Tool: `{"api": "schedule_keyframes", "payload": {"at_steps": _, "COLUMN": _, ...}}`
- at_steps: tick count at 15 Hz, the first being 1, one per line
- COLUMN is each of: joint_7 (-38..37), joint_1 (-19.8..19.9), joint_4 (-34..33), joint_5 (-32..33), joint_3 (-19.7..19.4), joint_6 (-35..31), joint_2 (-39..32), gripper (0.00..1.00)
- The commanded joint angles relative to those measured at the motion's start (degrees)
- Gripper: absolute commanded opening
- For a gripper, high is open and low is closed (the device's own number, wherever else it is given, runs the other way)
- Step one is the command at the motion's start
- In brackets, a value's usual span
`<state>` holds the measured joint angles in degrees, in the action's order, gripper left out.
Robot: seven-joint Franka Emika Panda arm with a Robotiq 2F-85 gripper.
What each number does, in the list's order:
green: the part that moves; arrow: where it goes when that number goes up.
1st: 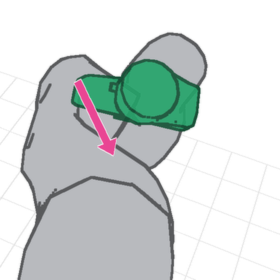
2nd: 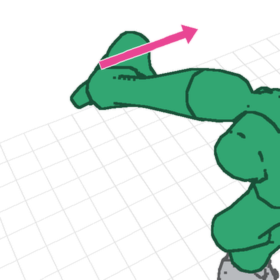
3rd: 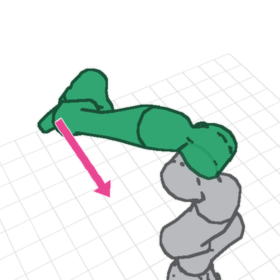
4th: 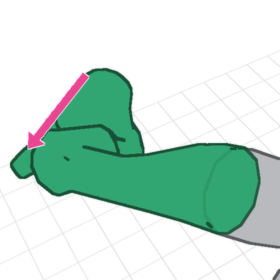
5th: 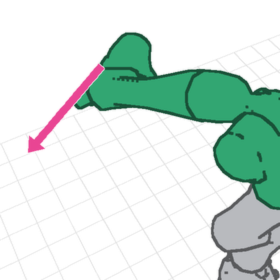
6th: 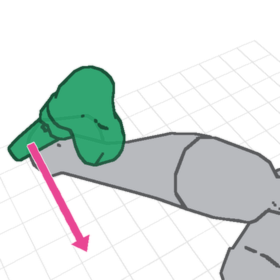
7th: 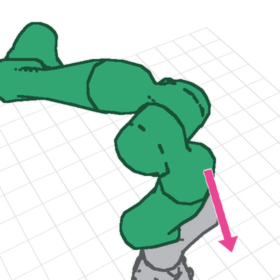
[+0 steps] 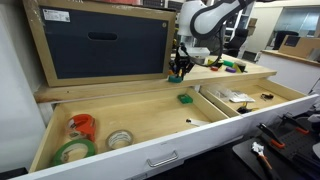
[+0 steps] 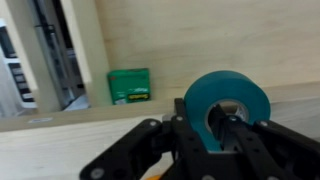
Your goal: Put the green tape from the counter in the topmost drawer on the left.
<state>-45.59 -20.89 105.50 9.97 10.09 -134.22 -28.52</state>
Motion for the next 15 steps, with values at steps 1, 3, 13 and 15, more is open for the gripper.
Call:
{"api": "schedule_keyframes", "payload": {"at_steps": 1, "joint_7": 7.66, "joint_1": -2.82, "joint_4": -6.81, "joint_5": -3.91, "joint_3": 2.7, "joint_6": 1.53, "joint_2": -4.23, "gripper": 0.07}}
{"api": "schedule_keyframes", "payload": {"at_steps": 3, "joint_7": 10.36, "joint_1": -4.79, "joint_4": -9.52, "joint_5": -4.72, "joint_3": 3.0, "joint_6": 2.3, "joint_2": -6.67, "gripper": 0.07}}
{"api": "schedule_keyframes", "payload": {"at_steps": 13, "joint_7": 18.43, "joint_1": -13.87, "joint_4": -18.85, "joint_5": -3.84, "joint_3": 2.4, "joint_6": 5.76, "joint_2": -16.24, "gripper": 0.07}}
{"api": "schedule_keyframes", "payload": {"at_steps": 15, "joint_7": 20.25, "joint_1": -16.0, "joint_4": -20.8, "joint_5": -3.21, "joint_3": 1.92, "joint_6": 6.57, "joint_2": -17.64, "gripper": 0.07}}
